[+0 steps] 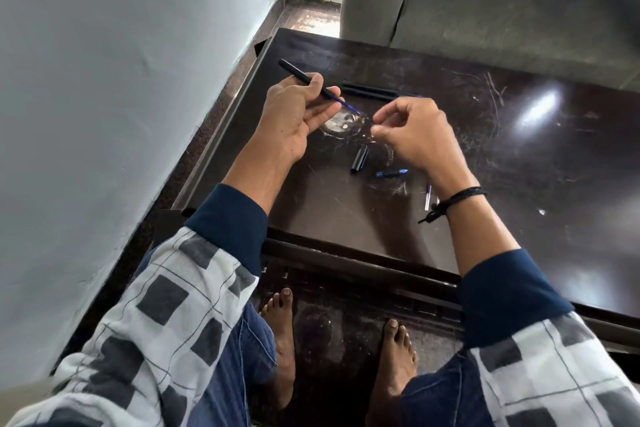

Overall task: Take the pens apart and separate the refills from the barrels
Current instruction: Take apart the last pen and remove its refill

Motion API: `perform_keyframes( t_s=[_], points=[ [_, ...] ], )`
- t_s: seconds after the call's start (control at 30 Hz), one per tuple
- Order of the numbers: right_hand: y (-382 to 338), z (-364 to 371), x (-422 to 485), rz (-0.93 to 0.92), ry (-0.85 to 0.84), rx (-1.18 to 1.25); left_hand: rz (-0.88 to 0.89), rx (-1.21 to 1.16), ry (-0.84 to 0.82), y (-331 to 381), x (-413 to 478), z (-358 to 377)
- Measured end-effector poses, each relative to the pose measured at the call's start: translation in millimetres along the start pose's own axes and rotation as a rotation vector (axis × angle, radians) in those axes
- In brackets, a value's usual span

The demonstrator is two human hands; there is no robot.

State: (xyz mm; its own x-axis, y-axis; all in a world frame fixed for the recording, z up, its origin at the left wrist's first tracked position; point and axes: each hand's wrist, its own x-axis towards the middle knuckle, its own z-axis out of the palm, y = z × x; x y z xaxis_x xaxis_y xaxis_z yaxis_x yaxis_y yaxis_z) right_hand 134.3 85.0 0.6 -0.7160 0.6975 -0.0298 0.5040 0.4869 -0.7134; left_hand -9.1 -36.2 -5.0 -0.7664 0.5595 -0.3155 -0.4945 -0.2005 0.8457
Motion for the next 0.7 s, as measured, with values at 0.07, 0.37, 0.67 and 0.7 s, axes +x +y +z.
perform_keyframes(
  t_s=[0.07, 0.37, 0.67, 0.7],
  points=[
    [5, -7, 0, 0.011, -0.111, -0.202, -0.008, 0.004, -0.002, 0, 0, 0],
    [14, -4, 0, 0.004, -0.378, -0.533, -0.037, 0.013, -0.031, -7, -5, 5],
    [13, -15, 8, -0.004, -0.155, 0.053, -0.049, 0.044, -0.061, -12, -12, 12],
    [13, -14, 8, -0.005, -0.167, 0.064, -0.049, 0.039, -0.058, -11, -12, 12]
  ],
)
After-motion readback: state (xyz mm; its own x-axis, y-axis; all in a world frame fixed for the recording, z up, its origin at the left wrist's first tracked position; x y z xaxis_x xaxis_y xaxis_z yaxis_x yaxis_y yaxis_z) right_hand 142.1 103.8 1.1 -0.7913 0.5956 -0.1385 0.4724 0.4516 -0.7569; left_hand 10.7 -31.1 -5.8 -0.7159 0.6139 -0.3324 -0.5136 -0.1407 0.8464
